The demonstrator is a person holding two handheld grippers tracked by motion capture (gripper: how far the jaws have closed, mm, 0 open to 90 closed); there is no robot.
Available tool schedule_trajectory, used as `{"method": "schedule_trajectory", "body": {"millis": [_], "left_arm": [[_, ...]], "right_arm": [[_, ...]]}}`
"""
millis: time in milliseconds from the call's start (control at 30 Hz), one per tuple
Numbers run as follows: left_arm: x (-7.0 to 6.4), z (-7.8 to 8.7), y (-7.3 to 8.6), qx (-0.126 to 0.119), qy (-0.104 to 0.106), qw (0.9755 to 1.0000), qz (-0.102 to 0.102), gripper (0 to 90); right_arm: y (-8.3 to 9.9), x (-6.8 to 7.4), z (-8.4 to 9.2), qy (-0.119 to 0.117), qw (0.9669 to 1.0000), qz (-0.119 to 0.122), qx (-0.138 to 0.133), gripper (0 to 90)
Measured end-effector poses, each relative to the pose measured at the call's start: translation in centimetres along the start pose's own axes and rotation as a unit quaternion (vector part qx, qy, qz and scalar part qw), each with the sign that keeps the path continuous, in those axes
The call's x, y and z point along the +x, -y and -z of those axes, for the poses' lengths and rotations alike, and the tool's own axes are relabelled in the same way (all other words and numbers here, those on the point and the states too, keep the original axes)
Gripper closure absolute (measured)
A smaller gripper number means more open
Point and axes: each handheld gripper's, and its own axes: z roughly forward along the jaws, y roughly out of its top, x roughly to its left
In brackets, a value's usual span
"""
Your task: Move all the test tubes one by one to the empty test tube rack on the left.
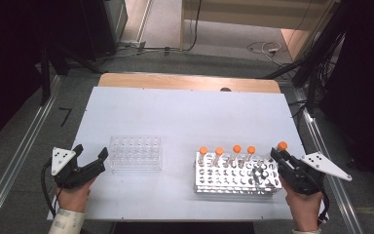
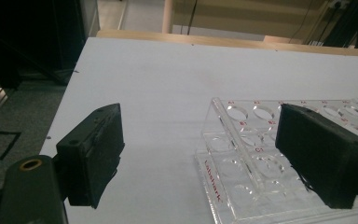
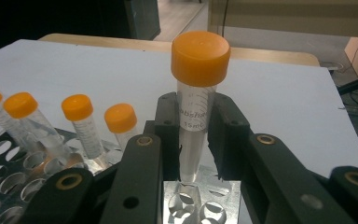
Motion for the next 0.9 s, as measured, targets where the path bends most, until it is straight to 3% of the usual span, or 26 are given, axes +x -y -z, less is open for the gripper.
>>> {"method": "schedule_trajectory", "body": {"millis": [500,900], "left_arm": [[-0.1,0.1,0.0,0.0,0.002,1.0,0.0,14.9],[-0.1,0.1,0.0,0.0,0.002,1.0,-0.001,14.9]], "right_arm": [[-0.3,2.2,1.0,-0.048,0.9987,0.013,0.004,72.7],[-0.4,4.7,0.6,-0.098,0.9946,0.031,0.015,72.7]]}}
